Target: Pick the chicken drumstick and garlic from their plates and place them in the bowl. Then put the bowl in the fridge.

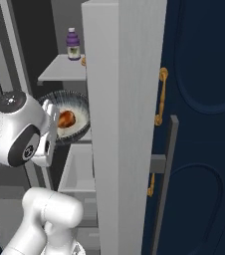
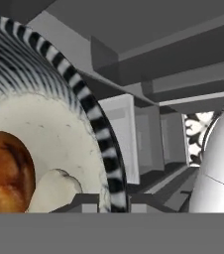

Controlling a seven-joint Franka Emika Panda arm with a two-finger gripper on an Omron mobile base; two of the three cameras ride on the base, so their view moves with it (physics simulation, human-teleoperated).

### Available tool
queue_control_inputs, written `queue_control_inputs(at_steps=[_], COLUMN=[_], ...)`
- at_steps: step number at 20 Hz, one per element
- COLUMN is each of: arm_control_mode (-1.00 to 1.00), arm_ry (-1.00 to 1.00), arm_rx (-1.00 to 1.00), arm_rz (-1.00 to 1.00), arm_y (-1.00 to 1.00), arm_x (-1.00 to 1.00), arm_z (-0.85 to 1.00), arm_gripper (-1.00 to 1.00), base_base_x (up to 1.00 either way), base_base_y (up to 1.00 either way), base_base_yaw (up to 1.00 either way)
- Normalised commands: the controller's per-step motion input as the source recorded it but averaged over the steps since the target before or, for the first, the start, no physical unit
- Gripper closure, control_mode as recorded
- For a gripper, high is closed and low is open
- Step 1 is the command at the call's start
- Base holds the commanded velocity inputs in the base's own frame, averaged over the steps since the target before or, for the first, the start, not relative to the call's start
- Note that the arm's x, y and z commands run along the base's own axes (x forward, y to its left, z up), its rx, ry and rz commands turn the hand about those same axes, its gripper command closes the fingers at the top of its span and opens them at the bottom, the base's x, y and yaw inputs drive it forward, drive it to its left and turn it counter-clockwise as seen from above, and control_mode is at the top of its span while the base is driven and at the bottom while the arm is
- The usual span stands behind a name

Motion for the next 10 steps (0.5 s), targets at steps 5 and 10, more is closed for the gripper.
queue_control_inputs(at_steps=[5,10], arm_control_mode=[-1.00,-1.00], arm_ry=[0.00,0.00], arm_rx=[-0.04,0.00], arm_rz=[0.05,0.05], arm_y=[-0.02,-0.05], arm_x=[0.88,0.75], arm_z=[-0.57,-0.32], arm_gripper=[1.00,1.00], base_base_x=[0.00,0.00], base_base_y=[0.00,0.00], base_base_yaw=[0.00,0.00])
